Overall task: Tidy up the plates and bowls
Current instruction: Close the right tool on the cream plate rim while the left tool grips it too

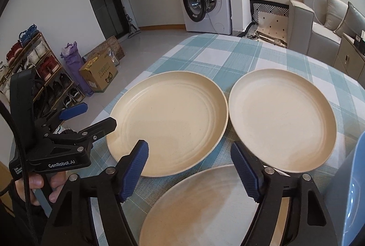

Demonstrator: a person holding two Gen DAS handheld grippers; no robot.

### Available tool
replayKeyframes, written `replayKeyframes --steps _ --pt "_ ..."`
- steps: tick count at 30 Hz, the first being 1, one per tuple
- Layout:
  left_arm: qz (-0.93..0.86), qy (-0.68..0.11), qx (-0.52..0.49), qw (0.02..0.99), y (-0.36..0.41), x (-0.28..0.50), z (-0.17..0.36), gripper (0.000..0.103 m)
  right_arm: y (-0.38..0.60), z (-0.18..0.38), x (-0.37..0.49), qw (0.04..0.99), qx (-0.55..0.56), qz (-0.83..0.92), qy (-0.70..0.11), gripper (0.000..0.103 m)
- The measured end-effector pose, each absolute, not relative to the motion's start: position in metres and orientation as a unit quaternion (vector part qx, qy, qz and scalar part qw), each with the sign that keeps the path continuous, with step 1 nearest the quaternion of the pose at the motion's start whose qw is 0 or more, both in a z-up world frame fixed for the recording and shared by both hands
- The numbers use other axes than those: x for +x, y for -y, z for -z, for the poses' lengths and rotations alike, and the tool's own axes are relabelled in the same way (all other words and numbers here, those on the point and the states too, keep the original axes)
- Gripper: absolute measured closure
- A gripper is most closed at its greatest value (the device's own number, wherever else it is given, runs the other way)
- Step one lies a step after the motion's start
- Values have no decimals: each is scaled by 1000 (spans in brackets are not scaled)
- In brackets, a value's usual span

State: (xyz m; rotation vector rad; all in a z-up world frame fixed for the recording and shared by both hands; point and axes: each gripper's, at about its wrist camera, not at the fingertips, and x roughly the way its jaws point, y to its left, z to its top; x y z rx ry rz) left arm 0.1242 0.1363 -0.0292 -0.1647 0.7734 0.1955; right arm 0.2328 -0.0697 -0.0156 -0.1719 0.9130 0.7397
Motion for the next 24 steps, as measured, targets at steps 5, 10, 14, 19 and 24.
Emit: replayKeyframes --steps 5,10,14,19,24 --pt "-89 -388 -92 913 -141 125 35 17 65 24 239 822 -76 -346 -445 29" --pt "-84 -397 -94 909 -141 126 40 24 59 32 247 818 -78 -341 -457 33" --pt "-83 -404 -95 906 -141 127 44 27 56 36 253 816 -80 -333 -466 38" --pt "-82 -411 -99 903 -144 128 48 34 53 40 259 814 -84 -329 -472 43" --pt "-81 -421 -107 897 -146 129 54 45 51 43 264 815 -85 -321 -475 47"
